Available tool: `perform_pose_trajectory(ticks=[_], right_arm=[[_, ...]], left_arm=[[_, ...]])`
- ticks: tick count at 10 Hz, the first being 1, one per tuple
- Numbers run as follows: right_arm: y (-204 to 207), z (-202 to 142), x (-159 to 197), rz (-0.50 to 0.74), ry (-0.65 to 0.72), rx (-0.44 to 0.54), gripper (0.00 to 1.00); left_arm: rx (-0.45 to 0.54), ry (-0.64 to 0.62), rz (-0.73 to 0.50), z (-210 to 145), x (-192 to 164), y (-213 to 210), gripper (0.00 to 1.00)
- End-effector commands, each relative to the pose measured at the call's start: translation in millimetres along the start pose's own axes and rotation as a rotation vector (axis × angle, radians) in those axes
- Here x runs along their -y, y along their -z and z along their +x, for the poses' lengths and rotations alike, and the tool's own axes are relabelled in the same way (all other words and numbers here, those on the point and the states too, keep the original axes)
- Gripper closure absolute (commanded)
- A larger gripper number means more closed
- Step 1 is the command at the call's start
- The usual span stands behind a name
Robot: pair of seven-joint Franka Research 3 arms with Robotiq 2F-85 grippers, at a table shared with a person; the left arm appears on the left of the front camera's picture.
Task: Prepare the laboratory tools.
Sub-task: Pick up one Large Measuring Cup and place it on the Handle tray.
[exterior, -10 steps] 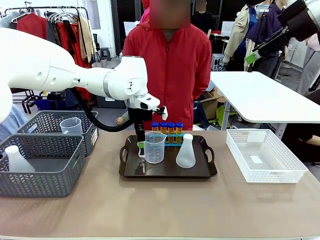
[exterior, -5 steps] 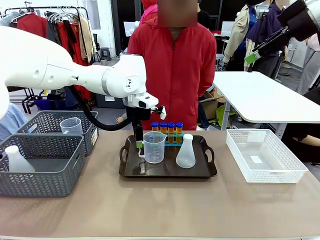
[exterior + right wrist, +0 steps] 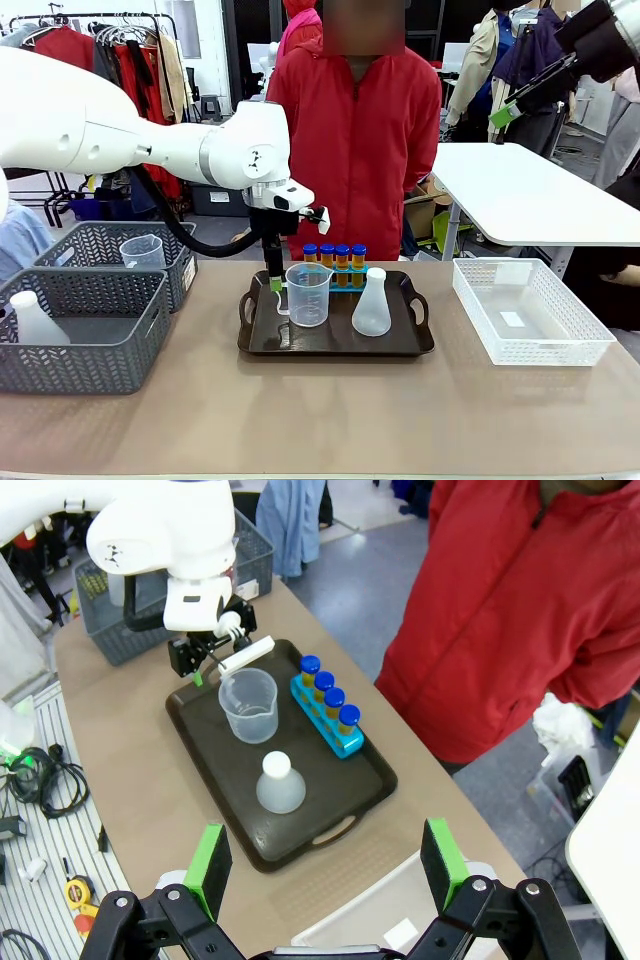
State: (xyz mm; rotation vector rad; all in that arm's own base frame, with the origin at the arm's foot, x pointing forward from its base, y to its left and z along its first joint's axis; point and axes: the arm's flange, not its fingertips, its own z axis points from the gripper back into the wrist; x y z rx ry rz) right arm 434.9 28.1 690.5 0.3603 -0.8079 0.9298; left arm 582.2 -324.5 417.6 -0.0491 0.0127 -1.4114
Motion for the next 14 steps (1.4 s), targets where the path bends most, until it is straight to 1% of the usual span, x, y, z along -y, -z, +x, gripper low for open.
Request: perform_pose_trajectory(ticks=[1, 2, 9, 10, 12, 14], right_arm=[[-1.1, 0.4, 0.1, 0.002, -0.003, 0.008, 0.0], [-1.1, 0.4, 0.1, 0.002, -0.003, 0.008, 0.0], [-1.1, 0.4, 0.1, 0.002, -0.003, 0.008, 0.0], [-1.1, 0.4, 0.1, 0.002, -0.003, 0.008, 0.0], [-1.1, 0.4, 0.1, 0.002, -0.003, 0.008, 0.0], [-1.1, 0.4, 0.1, 0.002, -0.003, 0.008, 0.0]], left_arm=[[0.03, 0.013, -0.004, -9.3, 7.9, -0.3, 0.0], [0.0, 0.0, 0.0, 0.0, 0.0, 0.0, 0.0], [-0.001, 0.001, -0.002, 0.7, -0.4, 2.5, 0.0], [0.007, -0.026, -0.043, -11.1, 4.8, -11.2, 0.0], [0.07, -0.056, -0.091, -34.1, 16.9, -36.1, 0.0], [0.112, -0.093, -0.127, -56.9, 21.6, -62.9, 0.0]])
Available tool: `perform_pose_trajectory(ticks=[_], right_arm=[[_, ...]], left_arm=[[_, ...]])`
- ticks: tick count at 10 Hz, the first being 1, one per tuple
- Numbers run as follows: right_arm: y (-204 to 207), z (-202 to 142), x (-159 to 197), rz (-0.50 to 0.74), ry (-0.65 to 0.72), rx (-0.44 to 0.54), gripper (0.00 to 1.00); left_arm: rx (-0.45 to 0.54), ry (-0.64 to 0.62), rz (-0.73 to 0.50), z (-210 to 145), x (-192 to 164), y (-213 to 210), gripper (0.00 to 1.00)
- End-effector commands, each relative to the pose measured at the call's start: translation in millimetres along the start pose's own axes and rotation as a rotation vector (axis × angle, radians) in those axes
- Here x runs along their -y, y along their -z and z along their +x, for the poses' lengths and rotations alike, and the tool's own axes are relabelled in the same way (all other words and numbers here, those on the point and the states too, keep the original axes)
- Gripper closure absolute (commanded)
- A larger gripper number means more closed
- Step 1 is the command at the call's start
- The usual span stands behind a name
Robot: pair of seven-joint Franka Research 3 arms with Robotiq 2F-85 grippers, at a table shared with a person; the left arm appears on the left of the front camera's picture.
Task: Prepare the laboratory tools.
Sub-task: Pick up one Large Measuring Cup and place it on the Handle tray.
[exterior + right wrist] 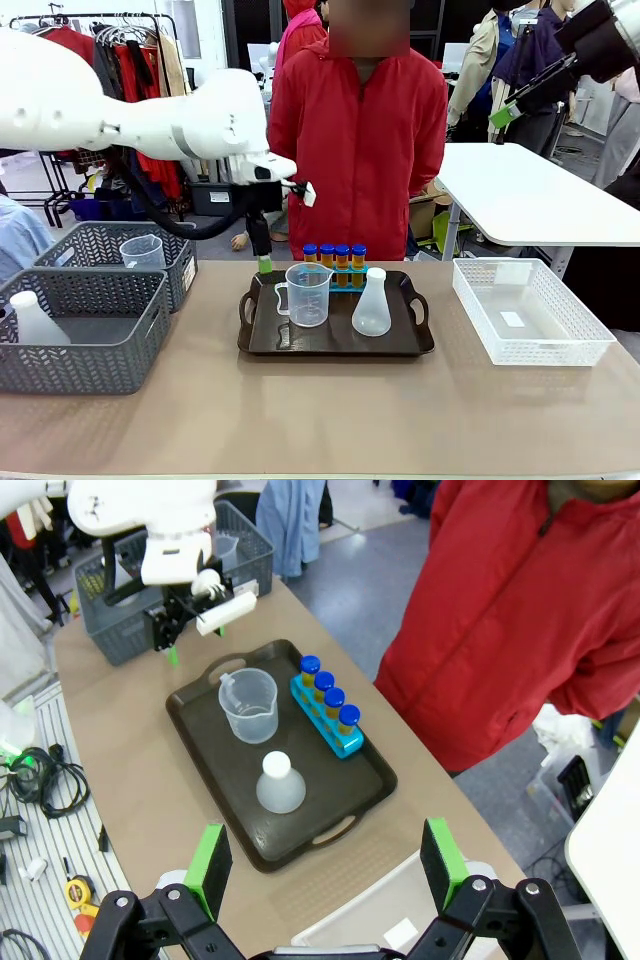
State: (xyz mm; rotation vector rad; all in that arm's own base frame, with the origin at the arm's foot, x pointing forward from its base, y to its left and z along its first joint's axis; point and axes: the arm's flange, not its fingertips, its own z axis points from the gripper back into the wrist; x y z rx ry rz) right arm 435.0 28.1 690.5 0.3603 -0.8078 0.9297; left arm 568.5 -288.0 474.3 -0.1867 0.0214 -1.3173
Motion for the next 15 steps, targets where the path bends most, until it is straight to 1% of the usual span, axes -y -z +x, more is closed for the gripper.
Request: perform_pose_trajectory(ticks=[1, 2, 3, 4, 6, 7, 8, 9, 12, 14, 15], right_arm=[[-1.2, 0.4, 0.0, 0.002, -0.003, 0.009, 0.0], [-1.2, 0.4, 0.0, 0.002, -0.003, 0.009, 0.0], [-1.2, 0.4, 0.0, 0.002, -0.003, 0.009, 0.0], [-1.2, 0.4, 0.0, 0.002, -0.003, 0.009, 0.0], [-1.2, 0.4, 0.0, 0.002, -0.003, 0.009, 0.0], [-1.2, 0.4, 0.0, 0.002, -0.003, 0.009, 0.0], [-1.2, 0.4, 0.0, 0.002, -0.003, 0.009, 0.0], [-1.2, 0.4, 0.0, 0.002, -0.003, 0.009, 0.0], [-1.2, 0.4, 0.0, 0.002, -0.003, 0.009, 0.0], [-1.2, 0.4, 0.0, 0.002, -0.003, 0.009, 0.0], [-1.2, 0.4, 0.0, 0.002, -0.003, 0.009, 0.0]], left_arm=[[0.079, -0.008, -0.034, -29.7, 15.3, -25.3, 0.0], [0.134, -0.025, -0.04, -36.9, 14.2, -40.0, 0.0], [0.208, -0.028, -0.039, -51.8, 8.5, -62.8, 0.0], [0.235, -0.014, -0.023, -62.5, 5.0, -80.8, 0.0], [0.329, 0.017, -0.003, -77.1, -1.2, -109.8, 0.0], [0.35, 0.016, 0.054, -86.5, -4.4, -122.6, 0.0], [0.396, 0.035, 0.112, -99.8, -3.9, -139.3, 0.0], [0.442, 0.052, 0.111, -109.1, -0.5, -150.7, 0.0], [0.522, 0.027, 0.208, -130.6, 1.4, -175.9, 0.0], [0.568, -0.007, 0.259, -134.5, 1.2, -187.8, 0.0], [0.588, 0.001, 0.283, -136.4, -0.2, -194.2, 0.0]])
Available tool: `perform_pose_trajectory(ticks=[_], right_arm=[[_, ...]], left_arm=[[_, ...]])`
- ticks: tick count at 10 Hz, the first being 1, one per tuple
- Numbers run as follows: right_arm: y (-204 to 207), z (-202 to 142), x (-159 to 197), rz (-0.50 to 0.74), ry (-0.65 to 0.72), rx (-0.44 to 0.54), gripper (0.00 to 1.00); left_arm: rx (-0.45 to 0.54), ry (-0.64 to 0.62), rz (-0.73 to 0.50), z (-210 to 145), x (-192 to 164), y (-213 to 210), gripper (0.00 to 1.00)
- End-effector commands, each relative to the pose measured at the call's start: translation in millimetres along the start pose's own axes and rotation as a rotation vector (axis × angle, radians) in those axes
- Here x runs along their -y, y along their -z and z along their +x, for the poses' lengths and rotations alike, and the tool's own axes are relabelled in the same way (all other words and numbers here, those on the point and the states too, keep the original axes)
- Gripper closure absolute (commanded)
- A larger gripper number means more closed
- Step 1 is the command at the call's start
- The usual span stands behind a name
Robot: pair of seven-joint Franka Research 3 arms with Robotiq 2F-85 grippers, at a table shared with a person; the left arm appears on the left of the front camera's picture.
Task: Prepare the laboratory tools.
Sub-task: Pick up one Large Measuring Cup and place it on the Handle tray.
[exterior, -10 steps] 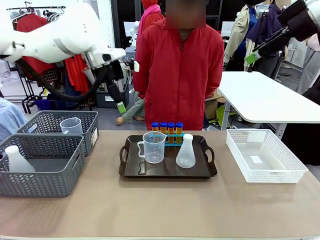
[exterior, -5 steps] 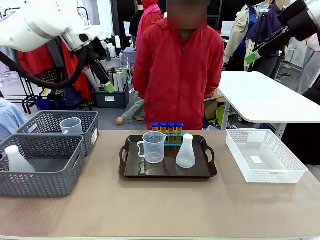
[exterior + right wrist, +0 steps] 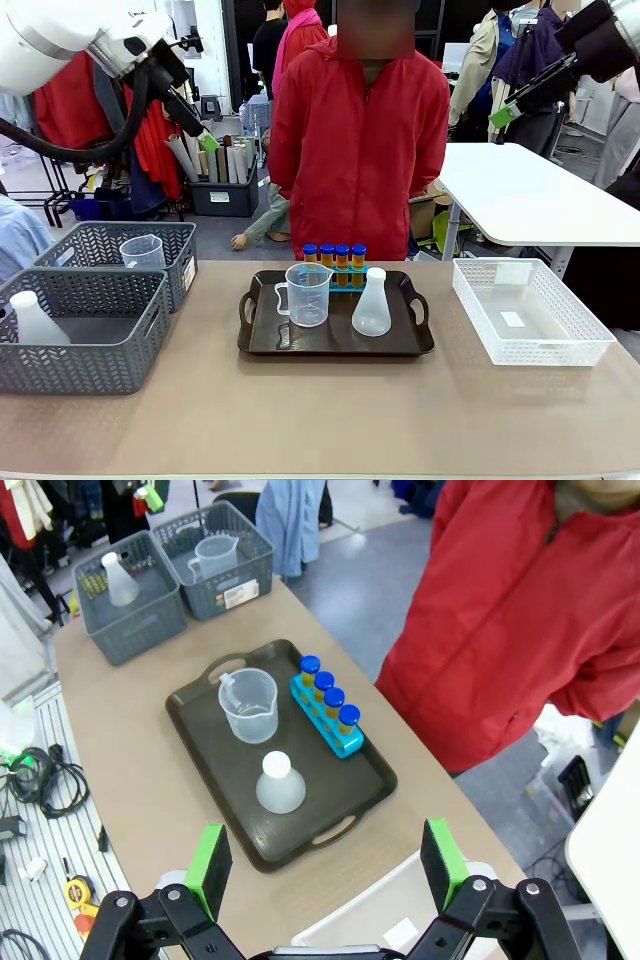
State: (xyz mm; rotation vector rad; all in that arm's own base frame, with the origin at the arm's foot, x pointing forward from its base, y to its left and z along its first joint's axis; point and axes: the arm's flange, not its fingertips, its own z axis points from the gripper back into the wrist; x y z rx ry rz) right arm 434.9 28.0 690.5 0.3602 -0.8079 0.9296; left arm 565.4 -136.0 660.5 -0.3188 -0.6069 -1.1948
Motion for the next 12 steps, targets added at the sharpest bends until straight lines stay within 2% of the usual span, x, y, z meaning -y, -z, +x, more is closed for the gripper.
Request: perform_pose_trajectory(ticks=[1, 6, 8, 12], right_arm=[[-1.1, 0.5, 0.0, 0.002, -0.003, 0.008, 0.0], [-1.1, 0.5, 0.0, 0.002, -0.003, 0.008, 0.0], [-1.1, 0.5, 0.0, 0.002, -0.003, 0.008, 0.0], [-1.1, 0.5, 0.0, 0.002, -0.003, 0.008, 0.0]], left_arm=[[0.058, 0.042, 0.03, -6.4, 7.0, -6.8, 0.0], [0.078, 0.118, -0.008, 4.1, 10.3, -31.0, 0.0], [0.058, 0.122, -0.049, 6.1, 8.1, -31.6, 0.0], [0.087, 0.135, -0.065, 4.9, 11.6, -39.8, 0.0]])
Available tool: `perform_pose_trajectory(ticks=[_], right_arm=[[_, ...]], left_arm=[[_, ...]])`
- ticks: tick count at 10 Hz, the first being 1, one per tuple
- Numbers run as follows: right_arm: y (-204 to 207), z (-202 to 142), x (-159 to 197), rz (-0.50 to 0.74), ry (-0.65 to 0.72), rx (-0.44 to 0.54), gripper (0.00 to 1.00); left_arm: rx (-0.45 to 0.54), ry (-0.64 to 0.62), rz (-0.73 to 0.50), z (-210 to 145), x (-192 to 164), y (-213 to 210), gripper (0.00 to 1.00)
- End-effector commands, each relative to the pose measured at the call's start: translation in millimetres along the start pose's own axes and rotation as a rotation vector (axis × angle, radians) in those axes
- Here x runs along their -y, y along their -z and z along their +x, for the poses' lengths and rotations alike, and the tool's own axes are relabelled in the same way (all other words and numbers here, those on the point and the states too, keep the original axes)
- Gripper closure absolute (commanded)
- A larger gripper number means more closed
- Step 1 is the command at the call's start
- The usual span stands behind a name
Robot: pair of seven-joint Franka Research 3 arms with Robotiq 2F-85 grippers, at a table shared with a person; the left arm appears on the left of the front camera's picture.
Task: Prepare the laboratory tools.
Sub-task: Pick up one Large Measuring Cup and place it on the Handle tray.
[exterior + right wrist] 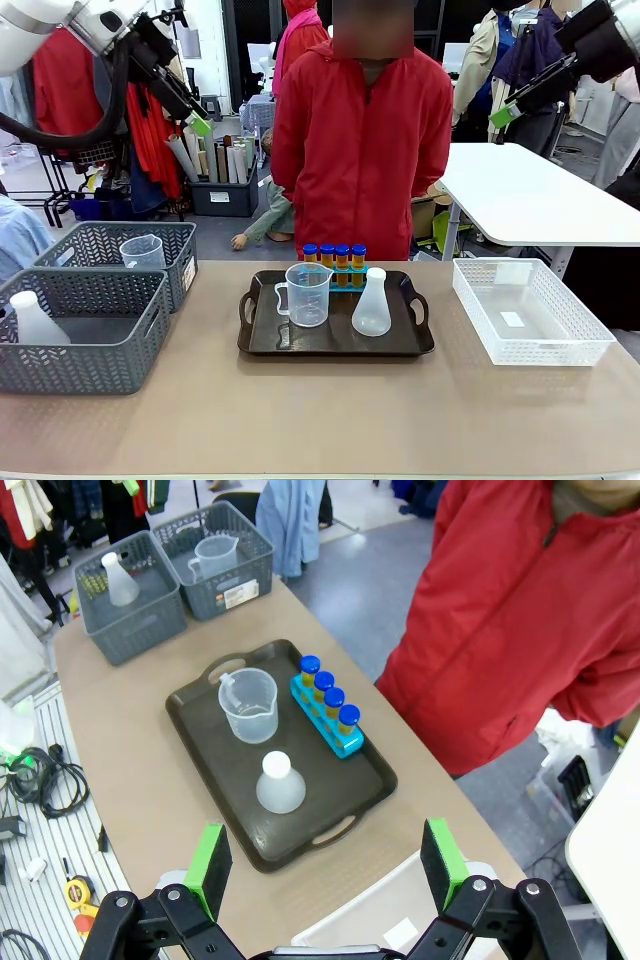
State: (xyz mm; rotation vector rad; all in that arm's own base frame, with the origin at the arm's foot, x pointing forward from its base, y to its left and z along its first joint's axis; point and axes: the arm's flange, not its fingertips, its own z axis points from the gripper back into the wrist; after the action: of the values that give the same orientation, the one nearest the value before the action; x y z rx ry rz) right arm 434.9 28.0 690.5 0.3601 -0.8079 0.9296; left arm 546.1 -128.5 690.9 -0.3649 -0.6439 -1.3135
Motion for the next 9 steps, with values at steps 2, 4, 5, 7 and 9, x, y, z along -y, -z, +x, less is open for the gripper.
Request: perform_pose_trajectory(ticks=[2, 4, 5, 7, 9], right_arm=[[-1.1, 0.5, 0.0, 0.002, -0.003, 0.008, 0.0], [-1.1, 0.5, 0.0, 0.002, -0.003, 0.008, 0.0], [-1.1, 0.5, 0.0, 0.002, -0.003, 0.008, 0.0], [-1.1, 0.5, 0.0, 0.002, -0.003, 0.008, 0.0], [-1.1, 0.5, 0.0, 0.002, -0.003, 0.008, 0.0]], left_arm=[[0.039, 0.01, -0.002, -1.4, -0.4, -6.9, 0.0], [0.006, 0.002, -0.001, 1.0, 0.1, -1.5, 0.0], [0.006, 0.002, -0.001, 1.0, 0.1, -1.5, 0.0], [0.006, 0.002, -0.001, 1.0, 0.1, -1.5, 0.0], [0.006, 0.002, -0.001, 1.0, 0.1, -1.5, 0.0]])
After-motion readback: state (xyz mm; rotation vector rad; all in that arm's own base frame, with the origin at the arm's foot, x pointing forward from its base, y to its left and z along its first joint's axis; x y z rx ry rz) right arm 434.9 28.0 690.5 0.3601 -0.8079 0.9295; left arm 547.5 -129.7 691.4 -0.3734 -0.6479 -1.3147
